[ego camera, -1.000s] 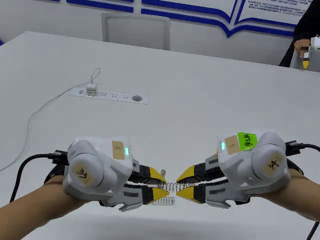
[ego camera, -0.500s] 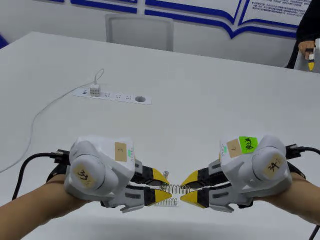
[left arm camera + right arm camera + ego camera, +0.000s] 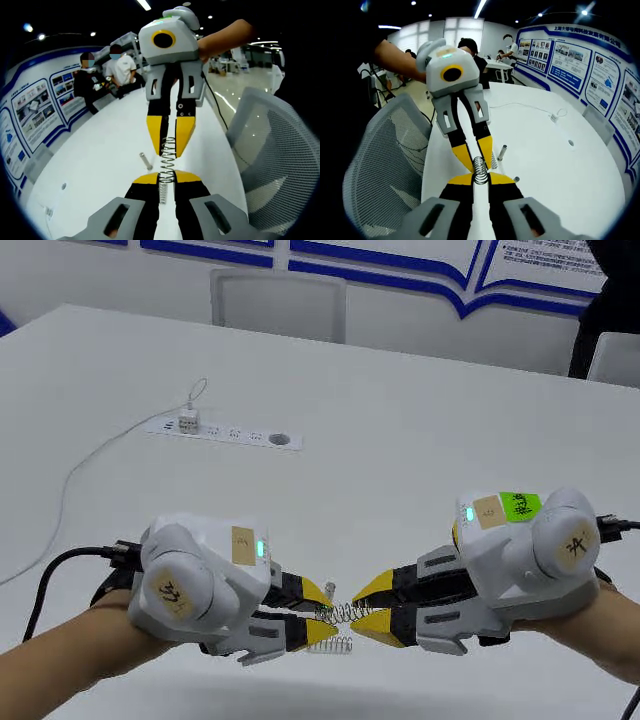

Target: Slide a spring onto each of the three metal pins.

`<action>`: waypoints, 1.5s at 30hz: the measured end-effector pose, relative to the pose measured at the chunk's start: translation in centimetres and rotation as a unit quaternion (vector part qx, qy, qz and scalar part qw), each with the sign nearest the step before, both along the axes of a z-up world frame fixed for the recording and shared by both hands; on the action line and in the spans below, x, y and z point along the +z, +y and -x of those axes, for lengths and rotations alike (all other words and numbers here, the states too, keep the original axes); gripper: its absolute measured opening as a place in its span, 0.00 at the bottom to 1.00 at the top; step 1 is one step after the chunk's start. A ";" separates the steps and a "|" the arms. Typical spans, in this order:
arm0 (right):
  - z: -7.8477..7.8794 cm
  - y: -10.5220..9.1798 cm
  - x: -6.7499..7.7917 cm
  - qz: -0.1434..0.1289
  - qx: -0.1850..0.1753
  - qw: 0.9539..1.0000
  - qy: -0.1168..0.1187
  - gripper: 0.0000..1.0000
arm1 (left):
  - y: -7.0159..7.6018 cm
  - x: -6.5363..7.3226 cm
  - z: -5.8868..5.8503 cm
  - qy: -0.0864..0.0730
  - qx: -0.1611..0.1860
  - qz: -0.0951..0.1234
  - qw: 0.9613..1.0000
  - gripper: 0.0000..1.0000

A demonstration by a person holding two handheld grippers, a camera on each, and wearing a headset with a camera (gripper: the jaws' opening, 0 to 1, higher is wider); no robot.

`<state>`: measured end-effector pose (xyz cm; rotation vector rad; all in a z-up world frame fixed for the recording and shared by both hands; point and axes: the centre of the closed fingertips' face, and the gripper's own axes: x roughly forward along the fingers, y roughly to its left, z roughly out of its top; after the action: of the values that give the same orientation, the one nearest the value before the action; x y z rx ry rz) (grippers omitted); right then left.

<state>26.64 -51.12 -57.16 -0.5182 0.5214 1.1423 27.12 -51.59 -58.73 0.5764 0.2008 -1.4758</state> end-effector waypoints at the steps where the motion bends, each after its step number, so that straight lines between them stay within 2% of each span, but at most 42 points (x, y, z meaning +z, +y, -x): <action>1: 0.1 0.2 0.3 -0.010 -0.001 1.000 0.004 0.11 | 0.0 0.0 0.0 0.002 0.001 0.001 1.000 0.09; 4: 0.3 0.9 1.0 -0.041 -0.003 0.999 0.010 0.11 | -0.1 0.0 0.3 0.006 0.001 0.002 1.000 0.09; 7: 0.3 1.2 1.0 -0.037 -0.001 0.999 0.007 0.11 | -0.2 -0.1 0.4 0.003 0.002 0.000 1.000 0.09; 10: 0.3 1.5 1.3 -0.046 -0.002 0.999 0.009 0.11 | -0.3 -0.1 0.4 0.006 0.004 0.003 1.000 0.09; 15: 0.1 2.0 2.0 -0.065 -0.007 0.998 0.010 0.11 | -0.4 0.2 0.5 0.020 0.010 0.019 1.000 0.09; 21: -0.2 2.2 2.1 -0.068 -0.013 0.998 0.012 0.11 | -0.5 0.3 0.3 0.022 0.019 0.024 0.999 0.10; 24: -0.3 2.3 2.2 -0.069 -0.015 0.997 0.010 0.11 | -0.4 0.3 0.2 0.033 0.029 0.033 0.998 0.10; 28: -0.5 2.3 2.1 -0.068 -0.018 0.997 0.010 0.11 | -0.3 0.3 0.2 0.028 0.030 0.032 0.999 0.11; 33: -0.8 2.3 1.9 -0.060 -0.021 0.998 0.010 0.11 | -0.4 0.1 -0.1 0.045 0.043 0.039 0.997 0.12; 34: -0.8 2.3 1.8 -0.059 -0.021 0.998 0.010 0.11 | -0.4 0.1 0.0 0.051 0.044 0.041 0.997 0.13; 37: -1.0 2.2 1.9 -0.057 -0.024 0.998 0.007 0.11 | -0.4 0.3 -0.1 0.053 0.049 0.050 0.996 0.16; 38: -1.1 2.1 2.0 -0.057 -0.026 0.998 0.007 0.11 | -0.4 0.4 -0.3 0.049 0.052 0.053 0.996 0.18; 40: -1.2 2.1 2.1 -0.058 -0.027 0.998 0.006 0.11 | -0.3 0.8 -0.7 0.030 0.059 0.068 0.995 0.26; 42: -1.4 2.0 2.1 -0.060 -0.031 0.998 0.007 0.11 | -0.1 0.8 -0.9 0.045 0.069 0.073 0.994 0.35; 45: -1.7 1.9 2.2 -0.061 -0.037 0.997 0.005 0.11 | 0.3 0.5 -1.3 0.042 0.079 0.070 0.994 0.38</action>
<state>28.30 -49.25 -54.99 -0.3845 0.4726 1.0985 28.38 -51.27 -58.19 0.3775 0.2014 -1.3492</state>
